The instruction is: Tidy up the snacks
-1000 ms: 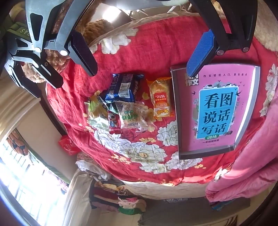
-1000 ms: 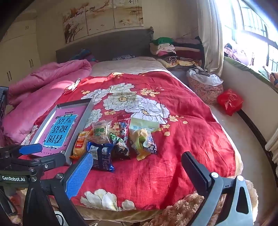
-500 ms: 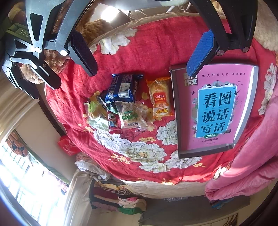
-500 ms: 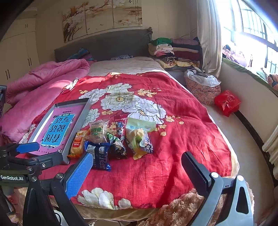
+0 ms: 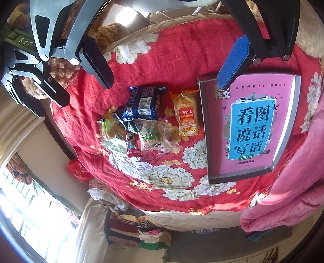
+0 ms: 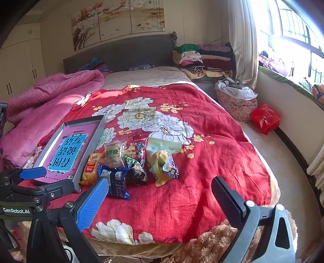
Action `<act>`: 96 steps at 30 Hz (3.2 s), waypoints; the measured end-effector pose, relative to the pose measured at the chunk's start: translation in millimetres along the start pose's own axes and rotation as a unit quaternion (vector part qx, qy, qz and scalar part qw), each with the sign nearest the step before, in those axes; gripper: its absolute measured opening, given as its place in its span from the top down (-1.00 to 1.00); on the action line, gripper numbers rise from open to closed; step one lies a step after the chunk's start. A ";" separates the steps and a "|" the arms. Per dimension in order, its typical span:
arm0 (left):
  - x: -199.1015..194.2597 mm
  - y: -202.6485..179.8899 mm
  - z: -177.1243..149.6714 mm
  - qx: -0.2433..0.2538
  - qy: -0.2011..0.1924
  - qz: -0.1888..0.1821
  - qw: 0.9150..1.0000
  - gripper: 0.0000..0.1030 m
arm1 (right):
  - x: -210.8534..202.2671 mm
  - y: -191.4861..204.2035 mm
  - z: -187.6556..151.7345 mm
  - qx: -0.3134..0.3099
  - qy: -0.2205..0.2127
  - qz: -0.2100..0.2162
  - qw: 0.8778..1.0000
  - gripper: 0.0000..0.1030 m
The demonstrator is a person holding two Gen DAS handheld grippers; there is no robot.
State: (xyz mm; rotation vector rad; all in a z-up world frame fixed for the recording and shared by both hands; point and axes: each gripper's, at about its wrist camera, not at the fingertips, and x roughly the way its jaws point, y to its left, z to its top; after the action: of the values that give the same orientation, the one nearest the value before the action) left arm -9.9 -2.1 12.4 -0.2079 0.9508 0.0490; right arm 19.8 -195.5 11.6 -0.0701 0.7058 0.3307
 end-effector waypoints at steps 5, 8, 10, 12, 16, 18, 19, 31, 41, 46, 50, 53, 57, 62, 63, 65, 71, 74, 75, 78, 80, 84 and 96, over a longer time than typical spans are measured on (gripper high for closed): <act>1.3 -1.2 0.1 0.001 0.000 0.000 1.000 -0.99 | 0.8 -1.6 0.7 0.004 0.001 0.001 1.000 -0.99; 2.9 -3.4 -0.4 0.005 0.002 0.000 1.000 -0.98 | 1.4 -3.2 0.5 0.006 0.002 0.002 1.000 -0.99; 3.9 -4.8 -0.9 0.008 0.003 0.000 1.000 -0.99 | 1.9 -5.4 0.0 0.010 0.002 0.002 1.000 -0.99; 4.9 -5.9 -0.6 0.011 0.004 0.000 1.000 -0.98 | 2.6 -7.0 -0.5 0.012 0.002 0.003 1.000 -0.99; 6.3 -6.2 -0.4 0.012 0.006 0.000 1.000 -0.99 | 3.0 -7.6 -0.8 0.014 0.002 0.004 1.000 -0.99; 7.2 -6.2 -0.1 0.012 0.007 0.000 1.000 -0.98 | 3.2 -7.7 -0.6 0.015 0.002 0.005 1.000 -0.99; 7.4 -6.6 0.1 0.014 0.007 0.001 1.000 -0.99 | 2.9 -7.4 -0.7 0.014 0.002 0.004 1.000 -0.99; 16.7 -11.7 -1.9 0.023 0.011 0.007 1.000 -0.99 | 7.8 -10.8 0.3 0.024 0.000 0.012 1.000 -0.99; 29.6 -16.7 -2.6 0.030 0.014 0.006 0.999 -0.99 | 18.1 -13.0 5.6 0.032 0.003 0.023 0.999 -0.99; 38.3 -18.6 0.7 0.024 0.020 0.004 1.000 -0.98 | 25.7 -14.6 8.1 0.033 0.007 0.026 0.999 -0.99; 48.3 -24.5 2.0 0.025 0.024 0.011 0.999 -0.98 | 32.5 -16.1 12.5 0.030 0.007 0.021 0.999 -0.99; 57.5 -27.9 2.0 0.023 0.031 0.012 0.999 -0.99 | 37.9 -19.5 15.8 0.030 0.005 0.018 0.999 -0.99; 68.8 -31.4 4.1 0.025 0.034 0.015 0.999 -0.99 | 52.1 -27.2 19.2 0.039 0.019 0.031 0.999 -0.99; 79.9 -32.2 7.0 0.019 0.039 0.022 0.999 -0.98 | 78.6 -30.8 24.8 0.041 0.054 0.036 0.997 -0.99; 81.7 -31.9 7.0 0.017 0.040 0.024 0.999 -0.98 | 84.4 -30.0 26.0 0.035 0.060 0.035 0.997 -0.99; 85.8 -32.6 7.5 0.015 0.045 0.025 0.999 -0.98 | 96.6 -27.8 28.8 0.020 0.072 0.027 0.997 -0.99; 96.2 -32.6 9.6 0.006 0.052 0.029 0.998 -0.98 | 133.6 -26.0 33.4 -0.016 0.111 0.015 0.994 -0.98; 100.2 -30.6 11.9 -0.004 0.054 0.031 0.998 -0.98 | 148.0 -28.0 33.1 -0.013 0.131 0.023 0.991 -0.93; 101.6 -29.9 12.8 -0.007 0.055 0.032 0.998 -0.98 | 150.8 -27.2 33.1 -0.013 0.135 0.026 0.990 -0.92; 105.1 -27.2 14.4 -0.017 0.057 0.034 0.998 -0.98 | 155.7 -23.2 34.2 -0.019 0.133 0.036 0.990 -0.85; 107.7 -26.5 15.0 -0.019 0.060 0.033 0.997 -0.98 | 157.6 -20.3 35.0 -0.023 0.132 0.041 0.990 -0.71; 110.9 -27.4 15.0 -0.024 0.063 0.031 0.997 -0.98 | 164.2 -18.9 35.2 -0.024 0.141 0.049 0.989 -0.36; 111.3 -26.8 17.0 -0.044 0.056 0.015 0.997 -0.57 | 166.4 -14.8 34.5 -0.029 0.132 0.084 0.987 0.24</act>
State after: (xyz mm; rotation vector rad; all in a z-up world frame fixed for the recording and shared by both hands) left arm 72.0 -30.5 -64.4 -0.2795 1.0653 0.1072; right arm 164.5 -157.9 -70.5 -0.1119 0.9676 0.5093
